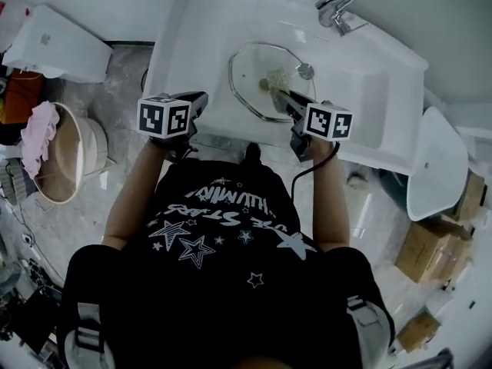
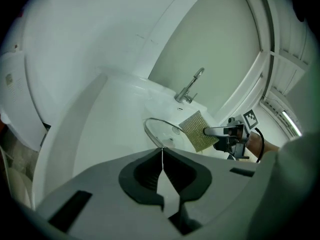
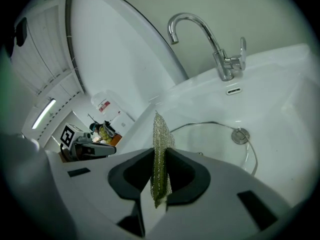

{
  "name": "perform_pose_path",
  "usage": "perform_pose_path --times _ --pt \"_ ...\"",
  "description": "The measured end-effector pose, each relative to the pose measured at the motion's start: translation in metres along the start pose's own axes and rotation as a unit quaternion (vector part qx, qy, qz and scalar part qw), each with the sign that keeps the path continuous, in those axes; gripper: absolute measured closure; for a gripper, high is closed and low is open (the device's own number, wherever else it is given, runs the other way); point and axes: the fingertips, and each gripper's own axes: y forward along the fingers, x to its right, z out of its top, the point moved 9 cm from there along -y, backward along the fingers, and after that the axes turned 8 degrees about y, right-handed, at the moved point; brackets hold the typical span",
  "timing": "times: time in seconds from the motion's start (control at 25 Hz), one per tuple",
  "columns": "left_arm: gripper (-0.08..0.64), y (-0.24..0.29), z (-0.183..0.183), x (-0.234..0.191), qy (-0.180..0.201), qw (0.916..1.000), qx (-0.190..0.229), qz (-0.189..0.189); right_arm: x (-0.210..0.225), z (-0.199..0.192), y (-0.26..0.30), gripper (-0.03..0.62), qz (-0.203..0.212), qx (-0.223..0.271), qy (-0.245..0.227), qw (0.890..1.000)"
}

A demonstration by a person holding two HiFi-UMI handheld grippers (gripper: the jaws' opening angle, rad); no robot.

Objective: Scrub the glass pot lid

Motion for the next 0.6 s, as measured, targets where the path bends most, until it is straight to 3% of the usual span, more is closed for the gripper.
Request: perform_pose_path --times 0.32,0.6 --pt "0.546 -0.021 0.005 -0.024 0.042 0.9980 0.001 -0.048 -0.037 -0.013 -0.017 0.522 -0.095 0.109 0.005 0.989" --pt "0.546 -0.045 -0.001 -0.046 0.068 0.9950 0.005 -0.073 -0.076 -0.033 -0.017 0.523 -0.136 0.161 0.000 0.978"
